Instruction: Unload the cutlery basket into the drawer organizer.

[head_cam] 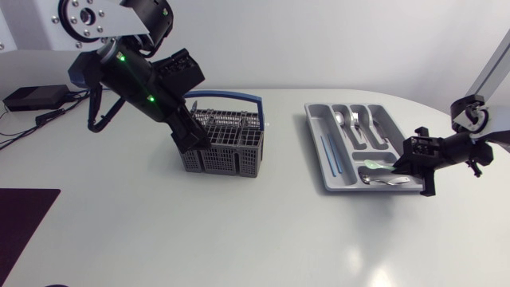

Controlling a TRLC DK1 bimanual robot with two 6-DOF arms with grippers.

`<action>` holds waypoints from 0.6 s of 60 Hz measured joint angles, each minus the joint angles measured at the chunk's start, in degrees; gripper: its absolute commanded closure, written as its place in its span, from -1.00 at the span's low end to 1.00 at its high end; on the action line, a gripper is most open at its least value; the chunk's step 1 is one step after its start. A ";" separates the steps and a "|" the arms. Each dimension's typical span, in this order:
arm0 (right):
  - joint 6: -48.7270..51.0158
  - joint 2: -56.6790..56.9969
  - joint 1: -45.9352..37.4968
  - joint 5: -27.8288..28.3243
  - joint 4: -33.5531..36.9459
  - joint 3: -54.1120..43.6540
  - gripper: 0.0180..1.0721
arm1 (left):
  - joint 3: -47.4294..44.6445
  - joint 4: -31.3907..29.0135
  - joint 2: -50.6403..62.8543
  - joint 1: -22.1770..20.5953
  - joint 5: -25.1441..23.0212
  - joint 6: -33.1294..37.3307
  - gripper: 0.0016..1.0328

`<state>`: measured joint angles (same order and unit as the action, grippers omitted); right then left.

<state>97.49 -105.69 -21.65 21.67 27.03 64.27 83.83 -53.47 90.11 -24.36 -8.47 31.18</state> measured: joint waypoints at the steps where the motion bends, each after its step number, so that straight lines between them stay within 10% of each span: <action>1: 0.31 -0.39 0.26 -0.17 -0.39 -0.26 0.83 | -0.17 0.00 -0.07 0.11 -0.02 0.15 -0.90; 7: 1.22 -1.46 0.68 -1.57 -3.34 -2.21 0.74 | -0.79 0.00 -0.33 0.61 -0.02 0.42 -0.90; 21: 2.14 -2.08 0.46 -3.15 -7.98 -3.82 -0.70 | -0.98 0.00 -0.76 0.74 -0.02 0.46 -0.90; 36: 1.66 7.06 -1.31 -0.17 0.81 -3.50 -0.85 | -1.57 0.02 -2.91 3.63 -0.02 1.03 -0.90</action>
<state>99.15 -98.63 -22.96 21.50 27.83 60.77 82.26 -53.45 87.20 -20.73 -8.49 32.21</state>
